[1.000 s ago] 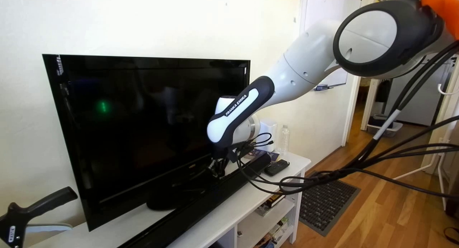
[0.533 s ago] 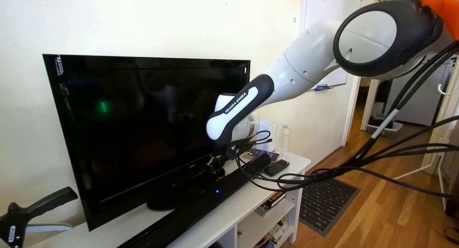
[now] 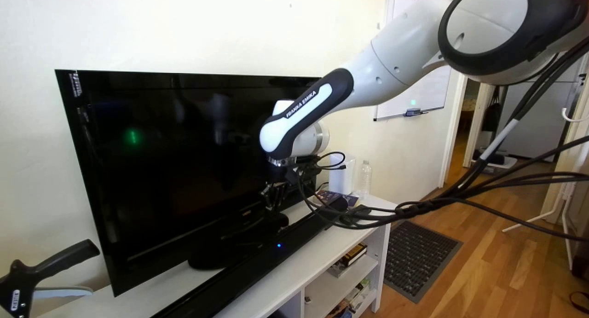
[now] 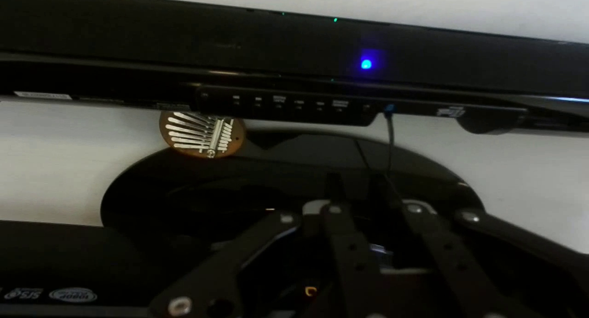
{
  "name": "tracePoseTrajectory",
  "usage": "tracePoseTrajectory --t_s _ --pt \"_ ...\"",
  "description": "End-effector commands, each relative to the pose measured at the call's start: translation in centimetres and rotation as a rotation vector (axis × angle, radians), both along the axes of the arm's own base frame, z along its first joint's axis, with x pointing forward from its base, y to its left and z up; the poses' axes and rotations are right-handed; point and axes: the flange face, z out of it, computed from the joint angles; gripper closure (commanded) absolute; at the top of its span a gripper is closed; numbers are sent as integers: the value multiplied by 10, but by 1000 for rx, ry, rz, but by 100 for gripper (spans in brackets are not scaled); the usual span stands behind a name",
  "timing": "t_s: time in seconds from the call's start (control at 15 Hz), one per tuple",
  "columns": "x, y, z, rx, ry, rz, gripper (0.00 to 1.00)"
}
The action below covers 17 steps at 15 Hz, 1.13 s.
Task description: Press the button on the black object
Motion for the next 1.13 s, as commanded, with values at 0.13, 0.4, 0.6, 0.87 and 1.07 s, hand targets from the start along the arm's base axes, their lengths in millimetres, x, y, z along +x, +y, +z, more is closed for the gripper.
tracePoseTrajectory --t_s 0.13,0.4,0.6,0.87,1.07 --pt "-27 7 86 -6 143 136 32" --pt "-52 -5 124 -26 190 154 4" --pt "-71 -11 142 -49 186 118 0" --pt "-64 -12 143 -54 184 117 0" --pt "-69 -12 144 -57 188 115 0"
